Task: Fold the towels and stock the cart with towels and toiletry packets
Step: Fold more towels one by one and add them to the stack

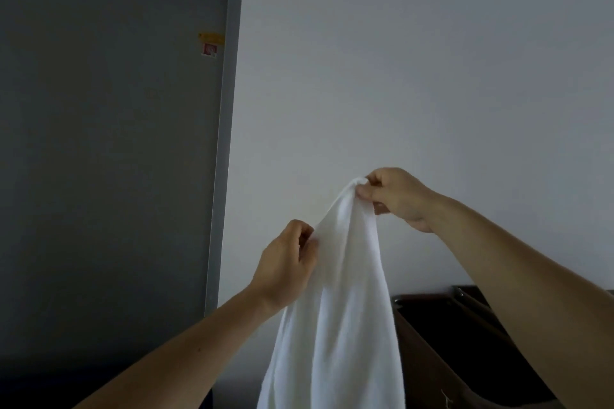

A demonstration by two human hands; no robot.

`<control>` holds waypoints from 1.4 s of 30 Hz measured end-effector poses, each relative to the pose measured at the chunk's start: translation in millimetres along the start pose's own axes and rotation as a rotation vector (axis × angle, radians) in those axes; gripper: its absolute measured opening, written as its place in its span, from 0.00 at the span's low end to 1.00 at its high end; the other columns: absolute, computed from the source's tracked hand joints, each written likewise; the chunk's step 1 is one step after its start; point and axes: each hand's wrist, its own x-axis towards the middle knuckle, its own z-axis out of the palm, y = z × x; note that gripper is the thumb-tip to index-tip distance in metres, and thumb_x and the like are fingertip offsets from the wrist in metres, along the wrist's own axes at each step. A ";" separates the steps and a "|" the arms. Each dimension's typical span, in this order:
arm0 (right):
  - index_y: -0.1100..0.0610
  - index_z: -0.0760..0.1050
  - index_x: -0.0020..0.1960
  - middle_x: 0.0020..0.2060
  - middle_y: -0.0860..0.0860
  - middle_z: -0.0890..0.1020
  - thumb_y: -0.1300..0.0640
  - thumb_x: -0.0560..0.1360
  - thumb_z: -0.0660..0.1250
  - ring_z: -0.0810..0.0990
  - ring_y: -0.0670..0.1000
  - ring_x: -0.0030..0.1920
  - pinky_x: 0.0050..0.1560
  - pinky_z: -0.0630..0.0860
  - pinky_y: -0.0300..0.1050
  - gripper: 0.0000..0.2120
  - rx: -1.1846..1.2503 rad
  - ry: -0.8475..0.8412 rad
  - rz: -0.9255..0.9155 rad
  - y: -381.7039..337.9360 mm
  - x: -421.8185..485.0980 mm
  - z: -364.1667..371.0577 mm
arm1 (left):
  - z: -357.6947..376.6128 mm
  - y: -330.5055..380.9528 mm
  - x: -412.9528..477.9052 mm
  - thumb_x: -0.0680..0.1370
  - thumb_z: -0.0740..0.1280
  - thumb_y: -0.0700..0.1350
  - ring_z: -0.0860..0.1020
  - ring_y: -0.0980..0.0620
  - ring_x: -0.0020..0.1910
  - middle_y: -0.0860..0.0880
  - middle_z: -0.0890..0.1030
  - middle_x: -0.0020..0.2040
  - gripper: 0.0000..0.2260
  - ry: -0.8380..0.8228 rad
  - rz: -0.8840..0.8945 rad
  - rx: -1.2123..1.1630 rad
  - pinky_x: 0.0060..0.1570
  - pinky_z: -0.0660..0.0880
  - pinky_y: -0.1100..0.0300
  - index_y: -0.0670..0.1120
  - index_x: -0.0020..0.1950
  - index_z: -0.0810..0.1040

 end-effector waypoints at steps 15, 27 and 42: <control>0.52 0.78 0.48 0.43 0.47 0.80 0.51 0.81 0.65 0.78 0.49 0.46 0.55 0.78 0.52 0.06 0.075 0.494 -0.231 -45.1 31.5 -12.3 | 33.8 -19.3 -36.4 0.82 0.64 0.48 0.81 0.54 0.39 0.62 0.80 0.49 0.26 -0.053 0.021 -0.285 0.39 0.78 0.62 0.72 0.70 0.55; 0.55 0.76 0.44 0.37 0.47 0.77 0.52 0.79 0.65 0.74 0.47 0.39 0.44 0.74 0.46 0.09 -0.011 0.510 -0.292 -51.1 28.8 -4.0 | 48.8 -1.6 -37.5 0.79 0.65 0.56 0.76 0.59 0.45 0.60 0.70 0.65 0.16 -0.031 0.206 -0.019 0.51 0.75 0.63 0.58 0.67 0.74; 0.68 0.76 0.49 0.35 0.52 0.73 0.53 0.79 0.65 0.71 0.51 0.37 0.38 0.67 0.45 0.16 -0.148 0.651 -0.217 -24.4 32.8 -34.7 | 29.7 -80.7 -67.1 0.83 0.61 0.54 0.76 0.48 0.43 0.47 0.76 0.43 0.17 -0.441 -0.122 0.120 0.46 0.72 0.55 0.42 0.43 0.74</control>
